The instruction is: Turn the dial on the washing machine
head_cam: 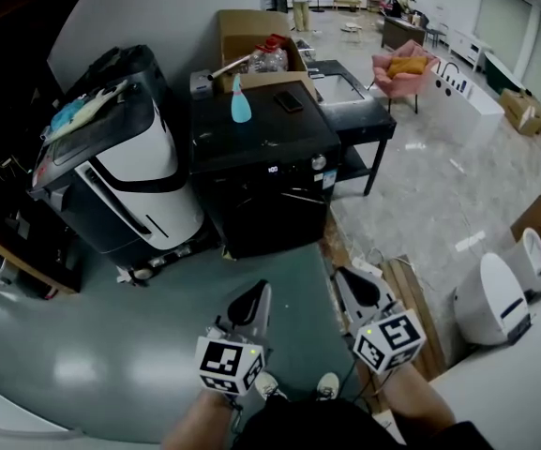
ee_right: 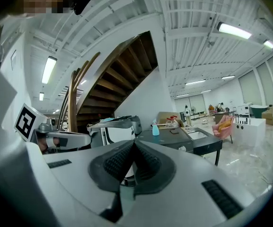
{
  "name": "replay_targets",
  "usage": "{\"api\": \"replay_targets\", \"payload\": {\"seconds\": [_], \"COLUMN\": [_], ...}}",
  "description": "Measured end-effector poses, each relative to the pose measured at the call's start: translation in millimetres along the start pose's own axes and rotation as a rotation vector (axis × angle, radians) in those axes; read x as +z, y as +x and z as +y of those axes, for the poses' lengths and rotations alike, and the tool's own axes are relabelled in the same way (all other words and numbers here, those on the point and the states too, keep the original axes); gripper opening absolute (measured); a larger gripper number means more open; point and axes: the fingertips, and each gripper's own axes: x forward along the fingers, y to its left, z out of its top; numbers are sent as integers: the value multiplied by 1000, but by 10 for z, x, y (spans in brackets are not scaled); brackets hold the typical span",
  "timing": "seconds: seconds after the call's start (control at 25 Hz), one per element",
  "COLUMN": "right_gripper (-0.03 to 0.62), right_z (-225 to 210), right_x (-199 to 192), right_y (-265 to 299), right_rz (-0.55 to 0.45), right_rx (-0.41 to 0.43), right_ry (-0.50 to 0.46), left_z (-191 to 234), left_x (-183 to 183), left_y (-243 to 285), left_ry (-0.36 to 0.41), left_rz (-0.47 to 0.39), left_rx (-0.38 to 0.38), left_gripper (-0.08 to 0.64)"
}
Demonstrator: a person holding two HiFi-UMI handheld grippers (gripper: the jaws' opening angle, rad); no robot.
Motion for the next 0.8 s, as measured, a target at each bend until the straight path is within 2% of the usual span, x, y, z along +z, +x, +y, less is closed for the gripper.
{"api": "replay_targets", "payload": {"seconds": [0.28, 0.44, 0.48, 0.56, 0.8], "right_gripper": [4, 53, 67, 96, 203], "right_z": [265, 416, 450, 518, 644], "right_x": [-44, -66, -74, -88, -166], "right_y": [309, 522, 577, 680, 970], "right_rz": [-2, -4, -8, -14, -19], "right_rx": [25, 37, 40, 42, 7], "right_ry": [4, 3, -1, -6, -25], "left_z": [388, 629, 683, 779, 1048], "left_x": [-67, -89, -99, -126, -195], "left_y": [-153, -219, -227, -240, -253], "left_ry": [-9, -12, -13, -12, 6], "left_rz": [8, 11, 14, 19, 24], "left_rx": [12, 16, 11, -4, -42], "left_gripper": [5, 7, 21, 103, 201]}}
